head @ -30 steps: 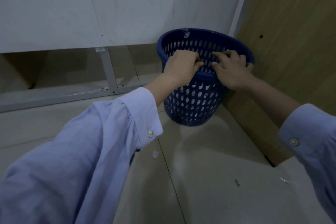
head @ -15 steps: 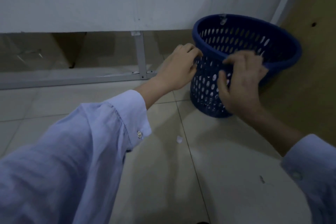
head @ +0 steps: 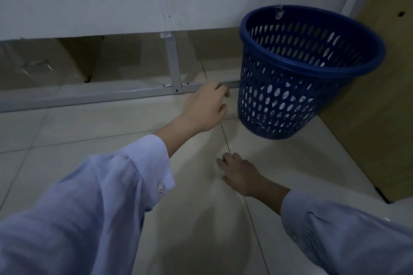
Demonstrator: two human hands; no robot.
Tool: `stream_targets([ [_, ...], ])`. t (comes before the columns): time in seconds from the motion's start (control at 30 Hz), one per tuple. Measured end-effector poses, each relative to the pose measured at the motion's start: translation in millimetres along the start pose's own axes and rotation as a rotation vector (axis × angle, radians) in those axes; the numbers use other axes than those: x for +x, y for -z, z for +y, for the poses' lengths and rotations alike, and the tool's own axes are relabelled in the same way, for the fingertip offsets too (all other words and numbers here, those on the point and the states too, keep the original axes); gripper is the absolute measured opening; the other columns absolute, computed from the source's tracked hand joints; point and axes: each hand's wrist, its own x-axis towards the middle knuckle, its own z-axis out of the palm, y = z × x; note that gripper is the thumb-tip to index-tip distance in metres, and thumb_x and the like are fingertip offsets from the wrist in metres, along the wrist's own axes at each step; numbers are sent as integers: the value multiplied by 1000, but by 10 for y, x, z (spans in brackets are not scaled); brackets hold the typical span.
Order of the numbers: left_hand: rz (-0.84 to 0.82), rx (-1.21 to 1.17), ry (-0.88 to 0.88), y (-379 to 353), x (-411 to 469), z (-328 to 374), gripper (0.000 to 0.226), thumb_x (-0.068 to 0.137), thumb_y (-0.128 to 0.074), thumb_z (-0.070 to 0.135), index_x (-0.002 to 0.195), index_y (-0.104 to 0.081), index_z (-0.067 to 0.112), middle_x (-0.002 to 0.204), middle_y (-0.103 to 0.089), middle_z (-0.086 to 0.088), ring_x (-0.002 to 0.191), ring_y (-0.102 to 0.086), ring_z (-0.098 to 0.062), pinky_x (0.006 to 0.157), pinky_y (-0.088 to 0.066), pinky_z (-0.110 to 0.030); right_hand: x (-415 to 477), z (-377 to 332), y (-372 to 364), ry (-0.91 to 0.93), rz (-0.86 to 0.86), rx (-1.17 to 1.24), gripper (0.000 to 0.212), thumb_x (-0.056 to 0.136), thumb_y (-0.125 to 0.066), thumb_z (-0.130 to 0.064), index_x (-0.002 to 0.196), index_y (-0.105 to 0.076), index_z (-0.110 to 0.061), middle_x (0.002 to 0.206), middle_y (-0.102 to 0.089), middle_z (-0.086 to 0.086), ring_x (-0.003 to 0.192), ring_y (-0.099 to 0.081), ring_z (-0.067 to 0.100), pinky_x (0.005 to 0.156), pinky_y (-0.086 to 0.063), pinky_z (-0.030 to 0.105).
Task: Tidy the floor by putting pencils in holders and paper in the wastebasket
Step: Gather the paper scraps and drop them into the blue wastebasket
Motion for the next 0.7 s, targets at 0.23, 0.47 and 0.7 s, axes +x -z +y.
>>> stream_targets([
  [0.23,-126,44,111,-200,-254,-324,29,91,-50,24,118,-55,14,122,-51,-6,110,-52,-27,84,-50,-38,83,19,-142,-32,78,44,22,92,-44,0,108,-58,-2,112,-51,13,106,-48,28,73,-42,34],
  [0.47,-135,41,171,-214,-341,-435,28,90,-51,24,115,-57,15,120,-53,-5,107,-56,-27,84,-51,-39,25,67,259,-13,251,176,26,95,-48,-9,114,-66,-7,108,-63,9,101,-57,24,85,-48,35],
  [0.7,-56,21,167,-83,-221,-368,26,90,-52,26,114,-58,16,118,-55,-3,101,-60,-26,81,-51,-38,-152,238,1575,38,833,75,19,93,-57,-13,107,-69,-8,102,-68,10,93,-62,25,86,-49,42],
])
